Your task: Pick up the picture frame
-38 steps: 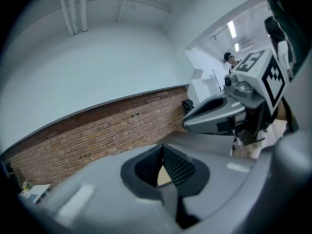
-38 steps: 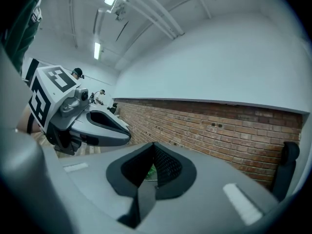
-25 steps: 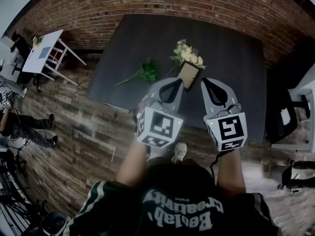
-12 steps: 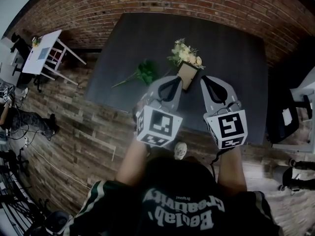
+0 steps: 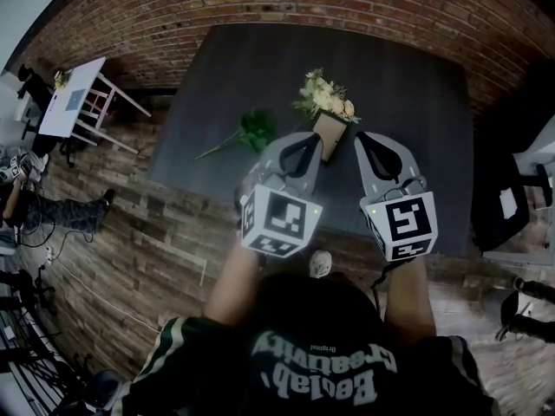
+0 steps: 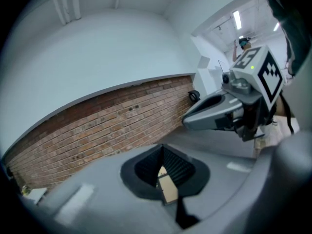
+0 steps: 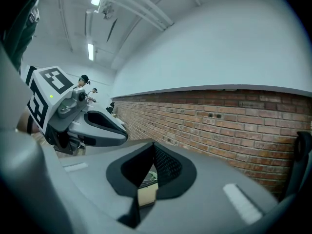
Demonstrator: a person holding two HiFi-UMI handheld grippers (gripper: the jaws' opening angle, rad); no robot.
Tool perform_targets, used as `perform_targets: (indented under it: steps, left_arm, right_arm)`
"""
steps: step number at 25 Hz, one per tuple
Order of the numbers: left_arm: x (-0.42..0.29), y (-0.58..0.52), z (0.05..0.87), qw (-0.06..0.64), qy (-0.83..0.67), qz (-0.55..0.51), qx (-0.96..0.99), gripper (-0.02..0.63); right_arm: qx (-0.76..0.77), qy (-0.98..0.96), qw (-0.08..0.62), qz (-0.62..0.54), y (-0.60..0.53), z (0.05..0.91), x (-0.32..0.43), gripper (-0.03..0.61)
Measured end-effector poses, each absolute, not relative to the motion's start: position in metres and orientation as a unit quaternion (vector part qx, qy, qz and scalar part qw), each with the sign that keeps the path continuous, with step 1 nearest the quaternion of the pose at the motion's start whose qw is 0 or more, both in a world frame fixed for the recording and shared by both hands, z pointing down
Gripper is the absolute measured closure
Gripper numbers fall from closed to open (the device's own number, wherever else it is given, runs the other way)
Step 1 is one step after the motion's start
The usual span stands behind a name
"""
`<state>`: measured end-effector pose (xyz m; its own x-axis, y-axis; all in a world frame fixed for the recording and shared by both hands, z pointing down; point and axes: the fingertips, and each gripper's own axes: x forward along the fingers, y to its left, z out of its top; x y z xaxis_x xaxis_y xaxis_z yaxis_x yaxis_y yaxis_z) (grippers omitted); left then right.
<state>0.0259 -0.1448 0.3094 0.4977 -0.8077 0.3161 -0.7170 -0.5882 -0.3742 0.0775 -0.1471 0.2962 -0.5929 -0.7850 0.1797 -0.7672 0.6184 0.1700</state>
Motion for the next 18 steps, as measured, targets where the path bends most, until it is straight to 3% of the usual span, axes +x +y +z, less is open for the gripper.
perform_targets:
  steps: [18]
  left_arm:
    - [-0.005,-0.210,0.319,0.084,0.394,-0.235,-0.885,0.611]
  right_arm:
    - [0.473,-0.870,0.141,-0.013,-0.209,0.304,0.043,0.571]
